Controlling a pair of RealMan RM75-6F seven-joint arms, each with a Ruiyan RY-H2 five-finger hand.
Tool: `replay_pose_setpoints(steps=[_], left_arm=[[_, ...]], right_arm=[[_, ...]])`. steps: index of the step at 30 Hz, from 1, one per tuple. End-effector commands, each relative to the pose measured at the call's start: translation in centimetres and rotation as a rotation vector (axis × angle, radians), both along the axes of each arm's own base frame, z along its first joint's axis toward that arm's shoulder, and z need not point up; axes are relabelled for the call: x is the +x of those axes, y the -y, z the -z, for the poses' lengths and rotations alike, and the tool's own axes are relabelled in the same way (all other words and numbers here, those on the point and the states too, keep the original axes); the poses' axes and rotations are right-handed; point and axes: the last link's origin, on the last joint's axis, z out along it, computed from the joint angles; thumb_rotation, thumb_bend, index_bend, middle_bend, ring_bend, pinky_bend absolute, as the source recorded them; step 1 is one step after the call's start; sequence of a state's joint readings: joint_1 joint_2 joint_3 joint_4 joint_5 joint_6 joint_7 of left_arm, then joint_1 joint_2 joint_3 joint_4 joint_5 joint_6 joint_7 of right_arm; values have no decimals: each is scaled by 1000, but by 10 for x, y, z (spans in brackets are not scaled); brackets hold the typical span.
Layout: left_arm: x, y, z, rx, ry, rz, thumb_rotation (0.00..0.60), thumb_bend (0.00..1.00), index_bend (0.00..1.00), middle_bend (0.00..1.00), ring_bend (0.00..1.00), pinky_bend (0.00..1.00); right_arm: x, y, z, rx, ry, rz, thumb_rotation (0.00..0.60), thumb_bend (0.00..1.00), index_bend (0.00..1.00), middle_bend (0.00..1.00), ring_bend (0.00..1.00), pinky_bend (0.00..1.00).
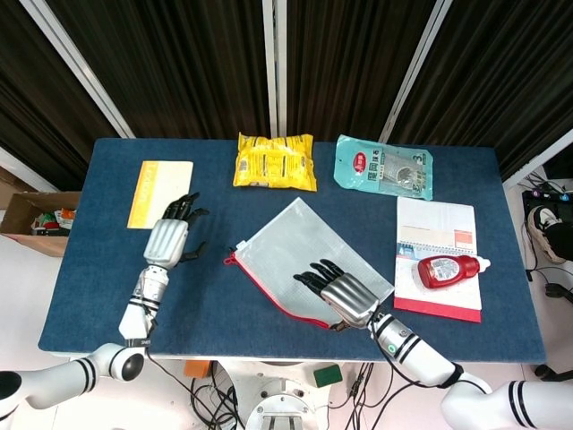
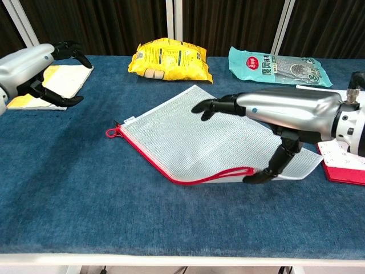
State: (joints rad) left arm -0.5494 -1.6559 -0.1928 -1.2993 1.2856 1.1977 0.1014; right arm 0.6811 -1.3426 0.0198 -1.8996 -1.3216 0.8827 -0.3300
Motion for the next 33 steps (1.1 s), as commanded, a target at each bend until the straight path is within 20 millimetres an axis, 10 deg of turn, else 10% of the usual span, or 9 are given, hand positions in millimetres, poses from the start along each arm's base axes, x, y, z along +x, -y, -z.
replay_pose_setpoints(steps=[1,15,21,33], left_arm=[[-10,19,-29,35,-74,19,600,219,254,29,0,105],[-55,80,-107,145,-101,-53,600,196,256,66,0,107],[-69,111,-126,146,-119,-61,600,201,271,79,0,109],[-95,183,-140,112,-129,-166,600,201,277,78,0,108]], right_arm=[[-13,-5,-12,16,-58,27,600,70,0,44,0,0],[-94,-34,-86,-249,-68,217,600,1,0,48,0,0],[-142,-50,-125,-547,31,262,600,332,20,173,0,65],[-194,-108,-157,-668,100,350,600,350,55,174,0,69]])
